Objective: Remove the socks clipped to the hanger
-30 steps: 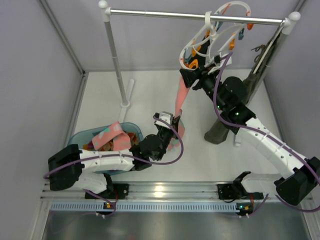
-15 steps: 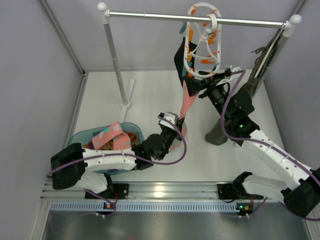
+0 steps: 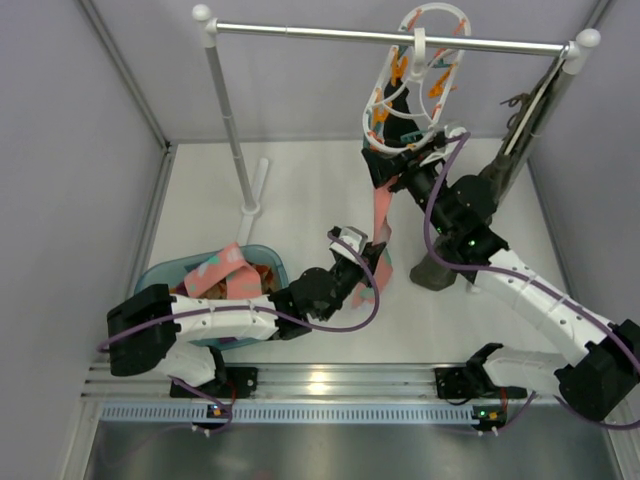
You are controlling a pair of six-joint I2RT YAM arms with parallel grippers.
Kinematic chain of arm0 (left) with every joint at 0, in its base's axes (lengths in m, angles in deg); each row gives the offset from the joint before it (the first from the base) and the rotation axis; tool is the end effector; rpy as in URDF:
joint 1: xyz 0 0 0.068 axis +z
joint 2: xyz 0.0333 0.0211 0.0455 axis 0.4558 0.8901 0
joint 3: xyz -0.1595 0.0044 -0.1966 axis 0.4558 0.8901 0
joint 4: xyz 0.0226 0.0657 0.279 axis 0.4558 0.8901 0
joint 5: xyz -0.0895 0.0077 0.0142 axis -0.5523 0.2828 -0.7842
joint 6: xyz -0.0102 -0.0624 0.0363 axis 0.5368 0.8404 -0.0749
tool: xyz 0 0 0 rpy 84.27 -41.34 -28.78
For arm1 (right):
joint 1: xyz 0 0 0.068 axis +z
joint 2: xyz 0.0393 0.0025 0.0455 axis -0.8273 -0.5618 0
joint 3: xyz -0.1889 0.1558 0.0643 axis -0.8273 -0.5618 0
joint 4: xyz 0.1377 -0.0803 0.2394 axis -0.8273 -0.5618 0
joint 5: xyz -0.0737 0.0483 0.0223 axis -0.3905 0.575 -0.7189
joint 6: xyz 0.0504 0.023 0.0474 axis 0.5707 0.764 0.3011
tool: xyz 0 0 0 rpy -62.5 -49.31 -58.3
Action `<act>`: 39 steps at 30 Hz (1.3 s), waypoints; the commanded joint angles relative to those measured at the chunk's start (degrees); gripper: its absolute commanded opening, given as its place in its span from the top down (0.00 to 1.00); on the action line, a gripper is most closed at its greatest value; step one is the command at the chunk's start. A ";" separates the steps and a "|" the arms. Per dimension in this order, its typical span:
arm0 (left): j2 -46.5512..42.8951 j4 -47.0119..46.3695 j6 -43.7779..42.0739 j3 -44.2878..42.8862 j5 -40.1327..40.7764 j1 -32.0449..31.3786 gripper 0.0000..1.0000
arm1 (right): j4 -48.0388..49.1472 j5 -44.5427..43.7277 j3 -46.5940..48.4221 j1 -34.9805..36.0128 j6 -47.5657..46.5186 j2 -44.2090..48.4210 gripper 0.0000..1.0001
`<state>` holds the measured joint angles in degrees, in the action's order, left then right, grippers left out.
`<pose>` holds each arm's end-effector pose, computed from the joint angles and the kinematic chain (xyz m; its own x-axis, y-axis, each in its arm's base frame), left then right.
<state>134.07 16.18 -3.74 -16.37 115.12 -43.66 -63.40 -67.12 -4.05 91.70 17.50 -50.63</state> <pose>0.1472 -0.3244 0.2496 -0.0281 -0.2164 -0.9759 0.6280 0.7558 -0.1857 0.2667 0.1894 0.3984 0.1114 0.3738 -0.9208 -0.5914 0.7696 0.2409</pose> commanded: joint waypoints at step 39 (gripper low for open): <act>-4.08 -0.45 1.45 7.82 10.38 -1.02 1.00 | 3.40 2.52 7.44 0.07 2.68 -1.57 1.00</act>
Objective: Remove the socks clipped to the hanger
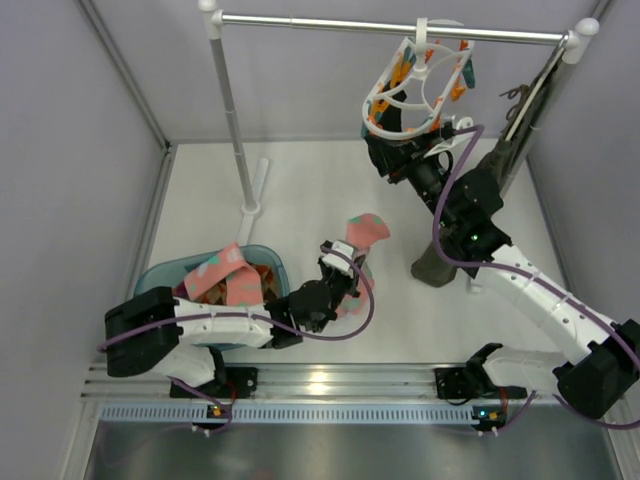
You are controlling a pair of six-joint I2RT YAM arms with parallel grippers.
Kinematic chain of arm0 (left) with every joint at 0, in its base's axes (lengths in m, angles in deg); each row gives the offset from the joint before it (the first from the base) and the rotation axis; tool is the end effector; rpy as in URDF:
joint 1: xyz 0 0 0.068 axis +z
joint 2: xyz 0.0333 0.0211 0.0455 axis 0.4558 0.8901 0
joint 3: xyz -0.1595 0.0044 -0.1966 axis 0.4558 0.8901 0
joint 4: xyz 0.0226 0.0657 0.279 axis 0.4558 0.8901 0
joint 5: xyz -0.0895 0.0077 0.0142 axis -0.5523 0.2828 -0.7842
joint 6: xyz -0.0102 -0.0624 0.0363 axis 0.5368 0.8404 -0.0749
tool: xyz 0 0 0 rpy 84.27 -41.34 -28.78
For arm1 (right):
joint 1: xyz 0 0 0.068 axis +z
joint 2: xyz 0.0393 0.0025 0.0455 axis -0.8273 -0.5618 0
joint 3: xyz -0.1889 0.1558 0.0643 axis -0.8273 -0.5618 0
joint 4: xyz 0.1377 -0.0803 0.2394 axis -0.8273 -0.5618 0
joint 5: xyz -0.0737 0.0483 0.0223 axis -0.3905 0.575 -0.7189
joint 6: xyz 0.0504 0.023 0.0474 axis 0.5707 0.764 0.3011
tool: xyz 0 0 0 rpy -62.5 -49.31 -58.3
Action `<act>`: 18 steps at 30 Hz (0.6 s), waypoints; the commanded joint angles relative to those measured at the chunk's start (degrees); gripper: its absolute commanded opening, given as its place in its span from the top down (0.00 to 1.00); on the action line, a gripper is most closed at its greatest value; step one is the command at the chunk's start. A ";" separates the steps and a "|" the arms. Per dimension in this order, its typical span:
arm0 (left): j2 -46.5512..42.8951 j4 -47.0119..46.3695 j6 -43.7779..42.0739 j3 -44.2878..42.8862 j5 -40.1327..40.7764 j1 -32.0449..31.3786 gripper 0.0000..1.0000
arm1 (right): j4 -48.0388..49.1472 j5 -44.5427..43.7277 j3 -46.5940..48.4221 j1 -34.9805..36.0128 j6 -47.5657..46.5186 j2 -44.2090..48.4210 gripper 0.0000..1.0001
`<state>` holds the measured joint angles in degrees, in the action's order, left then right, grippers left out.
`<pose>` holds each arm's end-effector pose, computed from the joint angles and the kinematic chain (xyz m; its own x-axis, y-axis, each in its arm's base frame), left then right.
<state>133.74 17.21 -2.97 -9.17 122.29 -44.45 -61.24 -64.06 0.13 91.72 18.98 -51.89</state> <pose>0.1420 -0.3046 0.2029 -0.0695 -0.1067 -0.9919 0.5303 0.8382 -0.1273 0.2643 0.1918 0.4258 0.1499 0.4330 -0.8888 -0.6523 0.7189 0.2403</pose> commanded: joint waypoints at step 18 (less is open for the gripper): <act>-36.01 52.22 13.27 -10.96 48.58 2.56 1.00 | -3.42 7.46 -3.33 -1.09 -1.53 5.41 0.89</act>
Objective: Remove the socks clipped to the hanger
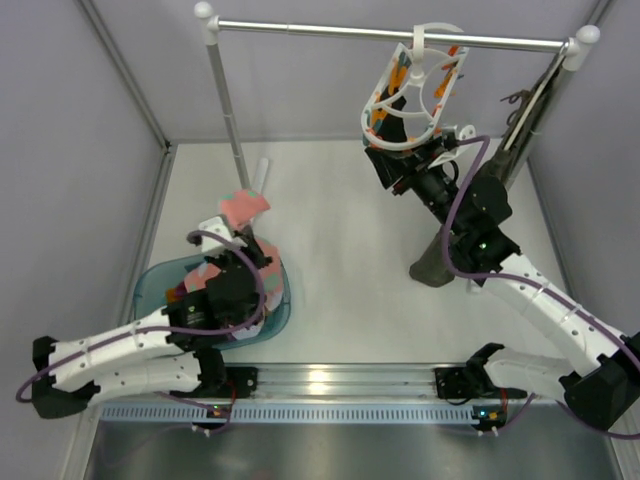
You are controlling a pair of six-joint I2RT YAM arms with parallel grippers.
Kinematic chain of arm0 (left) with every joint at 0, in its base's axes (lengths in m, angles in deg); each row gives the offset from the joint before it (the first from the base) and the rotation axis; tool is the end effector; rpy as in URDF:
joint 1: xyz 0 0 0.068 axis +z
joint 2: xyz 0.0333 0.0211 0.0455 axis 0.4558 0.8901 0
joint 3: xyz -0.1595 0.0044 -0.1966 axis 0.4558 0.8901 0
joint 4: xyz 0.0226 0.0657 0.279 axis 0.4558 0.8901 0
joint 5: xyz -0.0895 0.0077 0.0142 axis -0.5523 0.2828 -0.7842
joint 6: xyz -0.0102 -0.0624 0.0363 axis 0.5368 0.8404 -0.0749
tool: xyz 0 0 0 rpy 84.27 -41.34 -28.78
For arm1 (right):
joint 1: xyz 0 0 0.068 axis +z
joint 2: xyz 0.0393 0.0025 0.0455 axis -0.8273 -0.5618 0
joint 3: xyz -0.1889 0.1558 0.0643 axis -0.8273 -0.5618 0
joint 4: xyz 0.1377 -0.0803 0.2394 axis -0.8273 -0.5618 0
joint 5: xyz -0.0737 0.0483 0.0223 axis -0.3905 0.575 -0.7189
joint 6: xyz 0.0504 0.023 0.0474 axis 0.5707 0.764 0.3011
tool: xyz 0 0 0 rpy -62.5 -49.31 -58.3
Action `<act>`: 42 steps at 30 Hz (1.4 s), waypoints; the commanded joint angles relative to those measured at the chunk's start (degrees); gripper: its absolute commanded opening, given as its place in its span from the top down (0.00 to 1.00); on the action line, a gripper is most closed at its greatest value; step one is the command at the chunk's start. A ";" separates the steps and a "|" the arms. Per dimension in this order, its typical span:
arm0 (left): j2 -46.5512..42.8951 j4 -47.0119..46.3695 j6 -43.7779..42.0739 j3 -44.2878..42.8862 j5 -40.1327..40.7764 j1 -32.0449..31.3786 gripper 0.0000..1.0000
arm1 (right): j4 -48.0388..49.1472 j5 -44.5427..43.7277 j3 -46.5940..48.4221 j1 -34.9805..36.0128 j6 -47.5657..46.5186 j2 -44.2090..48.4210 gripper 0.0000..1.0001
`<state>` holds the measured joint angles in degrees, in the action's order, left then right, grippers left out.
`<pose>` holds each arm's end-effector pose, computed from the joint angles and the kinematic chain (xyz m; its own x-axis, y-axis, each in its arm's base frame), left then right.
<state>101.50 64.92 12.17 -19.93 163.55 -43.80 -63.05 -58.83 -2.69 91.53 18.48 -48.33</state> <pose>0.1266 -0.1830 0.3373 0.0379 -0.3030 -0.9522 -0.1631 0.9383 -0.3051 0.2507 0.1875 0.4207 0.1266 0.4030 -0.9064 -0.7088 0.6760 0.2015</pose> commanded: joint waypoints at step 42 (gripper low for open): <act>-12.65 30.61 64.76 27.22 -31.62 42.97 0.29 | 0.42 8.56 -6.05 -4.59 1.34 3.34 0.89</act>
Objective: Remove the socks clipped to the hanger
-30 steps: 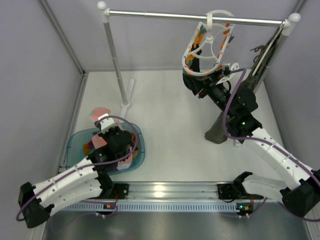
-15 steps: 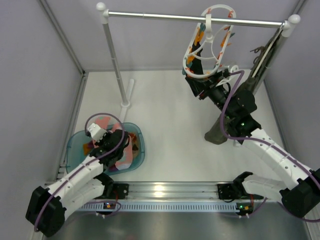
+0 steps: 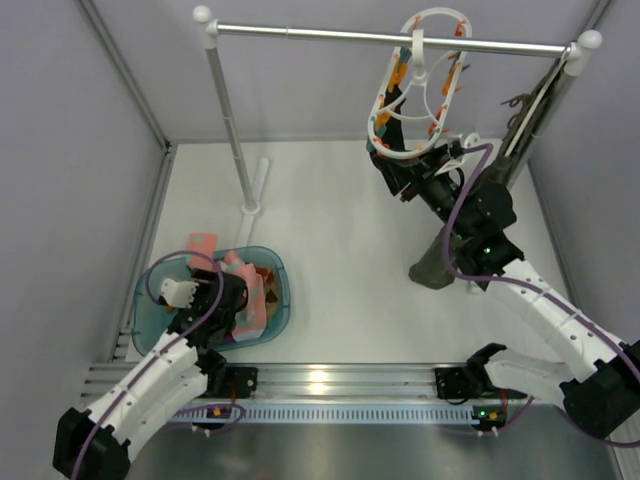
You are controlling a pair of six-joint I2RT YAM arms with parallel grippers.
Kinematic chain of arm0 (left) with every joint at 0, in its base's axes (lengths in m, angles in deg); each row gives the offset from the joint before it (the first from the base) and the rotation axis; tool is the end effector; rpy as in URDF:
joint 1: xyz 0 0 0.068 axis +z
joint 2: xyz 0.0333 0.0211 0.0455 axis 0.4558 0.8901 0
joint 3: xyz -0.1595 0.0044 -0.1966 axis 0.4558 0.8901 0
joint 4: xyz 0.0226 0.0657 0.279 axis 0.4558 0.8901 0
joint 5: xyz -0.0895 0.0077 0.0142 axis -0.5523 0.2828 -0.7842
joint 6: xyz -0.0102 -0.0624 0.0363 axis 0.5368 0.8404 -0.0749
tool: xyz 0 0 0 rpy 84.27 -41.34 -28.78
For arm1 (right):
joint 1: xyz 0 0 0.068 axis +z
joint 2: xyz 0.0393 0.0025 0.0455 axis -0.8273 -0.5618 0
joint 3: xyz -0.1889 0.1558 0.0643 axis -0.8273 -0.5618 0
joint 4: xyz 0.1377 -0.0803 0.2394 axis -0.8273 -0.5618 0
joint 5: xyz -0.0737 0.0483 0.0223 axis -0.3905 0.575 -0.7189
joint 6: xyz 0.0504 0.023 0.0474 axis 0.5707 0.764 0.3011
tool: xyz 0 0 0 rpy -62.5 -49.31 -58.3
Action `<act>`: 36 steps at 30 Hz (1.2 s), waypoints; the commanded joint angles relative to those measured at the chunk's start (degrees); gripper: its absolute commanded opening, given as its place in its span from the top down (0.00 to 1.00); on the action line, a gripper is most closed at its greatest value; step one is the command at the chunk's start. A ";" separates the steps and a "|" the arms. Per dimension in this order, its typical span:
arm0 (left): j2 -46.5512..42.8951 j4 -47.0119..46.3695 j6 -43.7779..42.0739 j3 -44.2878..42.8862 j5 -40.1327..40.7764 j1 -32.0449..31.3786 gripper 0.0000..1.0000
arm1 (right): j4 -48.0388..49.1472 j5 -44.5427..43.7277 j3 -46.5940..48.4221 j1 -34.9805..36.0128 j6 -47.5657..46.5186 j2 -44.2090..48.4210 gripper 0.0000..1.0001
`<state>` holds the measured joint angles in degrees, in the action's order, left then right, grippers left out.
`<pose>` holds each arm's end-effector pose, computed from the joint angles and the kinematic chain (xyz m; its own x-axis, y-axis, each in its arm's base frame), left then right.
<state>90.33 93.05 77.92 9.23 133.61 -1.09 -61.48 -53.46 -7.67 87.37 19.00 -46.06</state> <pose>0.1736 -0.0400 0.1345 0.1078 -0.7785 -0.6183 -0.6880 0.3905 -0.6116 0.2549 0.1700 0.4003 0.1165 0.3749 -0.9197 -0.7202 0.6695 0.1817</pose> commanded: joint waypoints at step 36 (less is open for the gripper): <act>58.16 -73.36 -66.32 -56.38 -82.96 1.92 0.01 | -37.36 32.09 4.12 -1.58 -7.09 19.35 0.01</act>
<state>143.55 32.75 13.25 -37.94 58.47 -0.56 -93.04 -32.23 -6.95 86.28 14.63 -28.90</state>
